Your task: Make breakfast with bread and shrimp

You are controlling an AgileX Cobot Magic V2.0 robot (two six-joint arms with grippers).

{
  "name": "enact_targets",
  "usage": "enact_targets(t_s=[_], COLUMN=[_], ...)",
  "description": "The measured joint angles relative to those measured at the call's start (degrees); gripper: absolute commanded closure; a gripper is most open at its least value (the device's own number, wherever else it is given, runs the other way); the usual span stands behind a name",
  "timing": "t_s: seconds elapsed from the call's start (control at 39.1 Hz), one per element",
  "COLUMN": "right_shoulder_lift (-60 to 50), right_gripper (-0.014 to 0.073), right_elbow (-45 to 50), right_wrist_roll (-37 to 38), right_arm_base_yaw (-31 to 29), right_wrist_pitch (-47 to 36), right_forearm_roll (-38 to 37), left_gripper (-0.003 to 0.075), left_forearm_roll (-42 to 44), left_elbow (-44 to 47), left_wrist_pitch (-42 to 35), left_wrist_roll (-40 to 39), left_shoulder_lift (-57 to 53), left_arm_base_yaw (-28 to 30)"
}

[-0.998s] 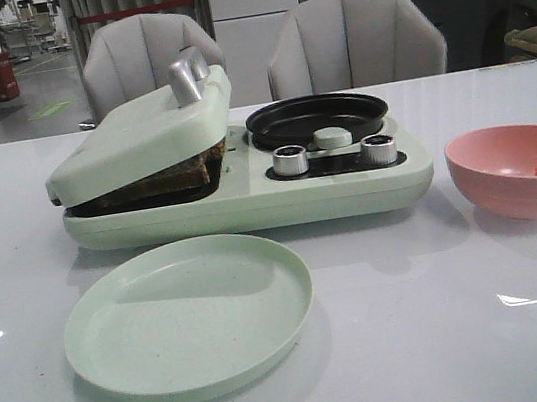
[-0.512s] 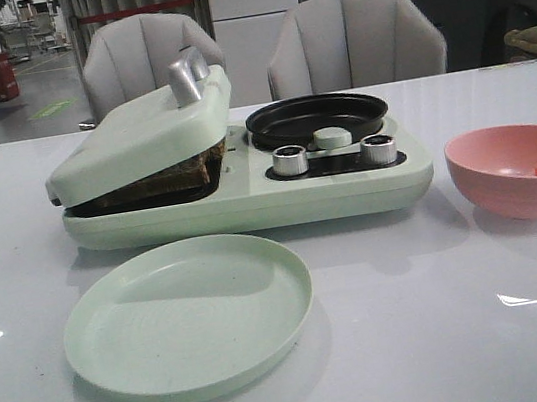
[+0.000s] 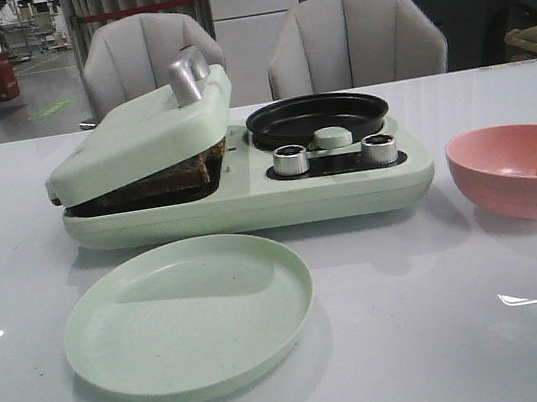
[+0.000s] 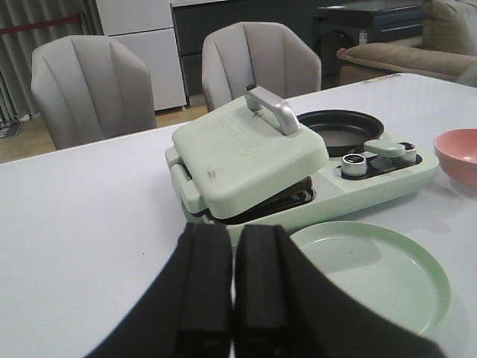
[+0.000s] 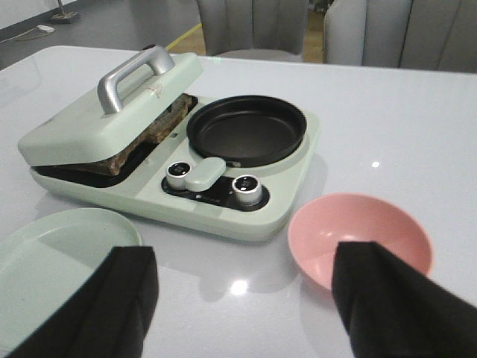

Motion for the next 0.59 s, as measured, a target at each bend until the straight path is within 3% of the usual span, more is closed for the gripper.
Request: enact_targets(t_s=[0.28, 0.59], right_shoulder_lift=[15.2, 28.9], right_gripper=[0.0008, 0.0008], right_elbow=[-12.7, -24.6], right_wrist_roll=[0.2, 0.3], right_arm_base_yaw=[-3.0, -17.9], right_wrist_pitch=[5.0, 12.8], right_forearm_roll=[3.5, 7.0], left_gripper=[0.0606, 0.0606], left_forearm_roll=[0.0, 0.0], left_elbow=[0.0, 0.0], left_wrist_pitch=[0.0, 0.0], left_wrist_roll=[0.0, 0.0], left_shoulder_lift=[0.0, 0.0], left_arm_base_yaw=[0.0, 0.0])
